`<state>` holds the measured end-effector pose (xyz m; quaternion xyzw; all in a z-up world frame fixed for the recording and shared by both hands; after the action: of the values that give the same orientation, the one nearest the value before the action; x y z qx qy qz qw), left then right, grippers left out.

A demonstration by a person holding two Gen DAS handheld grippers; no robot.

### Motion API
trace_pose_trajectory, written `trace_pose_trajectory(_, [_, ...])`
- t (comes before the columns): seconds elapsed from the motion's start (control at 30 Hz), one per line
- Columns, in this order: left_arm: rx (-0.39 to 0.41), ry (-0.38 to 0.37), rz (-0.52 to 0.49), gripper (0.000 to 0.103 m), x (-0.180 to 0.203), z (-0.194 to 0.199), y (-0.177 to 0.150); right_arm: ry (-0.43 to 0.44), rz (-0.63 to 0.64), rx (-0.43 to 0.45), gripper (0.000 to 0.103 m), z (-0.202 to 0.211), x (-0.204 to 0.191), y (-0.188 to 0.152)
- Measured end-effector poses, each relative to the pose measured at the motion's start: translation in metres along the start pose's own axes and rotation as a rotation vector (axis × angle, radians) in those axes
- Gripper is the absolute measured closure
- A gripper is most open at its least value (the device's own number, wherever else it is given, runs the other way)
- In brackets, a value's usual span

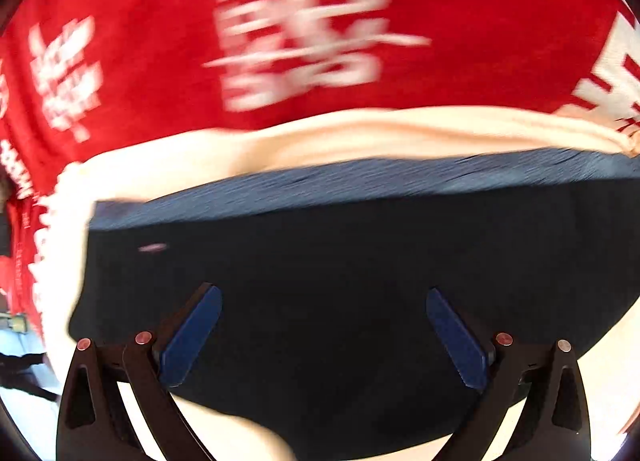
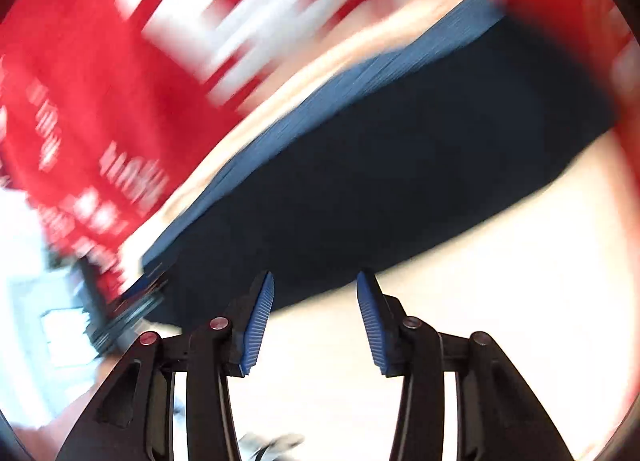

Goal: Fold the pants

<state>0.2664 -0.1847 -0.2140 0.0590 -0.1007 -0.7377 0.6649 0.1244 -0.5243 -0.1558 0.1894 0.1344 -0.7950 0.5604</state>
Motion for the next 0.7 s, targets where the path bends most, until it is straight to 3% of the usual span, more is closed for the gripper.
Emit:
trace_pose_trajectory(0.13, [-0.009, 0.090, 0.029, 0.000, -0.087, 0.005, -0.024, 0.175, 0.018, -0.128, 0.055, -0.069, -0.078, -0.057])
trace_pose_trajectory(0.23, [-0.007, 0.148, 0.059, 0.000, -0.144, -0.004, -0.051, 0.235, 0.013, -0.158, 0.055, -0.116, -0.119, -0.086])
trace_pose_trajectory(0.3, [-0.026, 0.172, 0.058, 0.000, -0.174, -0.026, -0.074, 0.261, -0.019, -0.162, 0.055, -0.151, -0.144, -0.088])
trace_pose_trajectory(0.37, [0.002, 0.056, 0.068, 0.000, -0.191, -0.027, -0.082, 0.282, -0.036, -0.141, 0.055, -0.172, -0.152, -0.076])
trace_pose_trajectory(0.5, [0.030, -0.012, 0.016, 0.000, -0.188, -0.026, -0.087, 0.269, -0.073, -0.119, 0.055, -0.173, -0.152, -0.071])
trace_pose_trajectory(0.57, [0.038, -0.065, 0.037, 0.000, -0.194, -0.026, -0.089, 0.258, -0.144, -0.139, 0.064, -0.176, -0.145, -0.070])
trace_pose_trajectory(0.6, [0.038, -0.076, 0.035, 0.000, -0.197, -0.026, -0.089, 0.223, -0.155, -0.143, 0.091, -0.178, -0.152, -0.064])
trace_pose_trajectory(0.7, [0.020, -0.053, 0.020, 0.000, -0.212, -0.030, -0.088, 0.231, -0.076, -0.066, 0.094, -0.152, -0.173, -0.060])
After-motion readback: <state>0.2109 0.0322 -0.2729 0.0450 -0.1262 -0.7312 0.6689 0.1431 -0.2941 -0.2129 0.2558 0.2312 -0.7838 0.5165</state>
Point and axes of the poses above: each gripper's, at about its wrist camera, not at the fingertips, and z roughly against the way its jaws point, x to its right, y to its top, the point moved 4 cm from there along -z, roughly the way its jaws point, and after that the axes turned 14 degrees about -y, right-handed, at the moved point
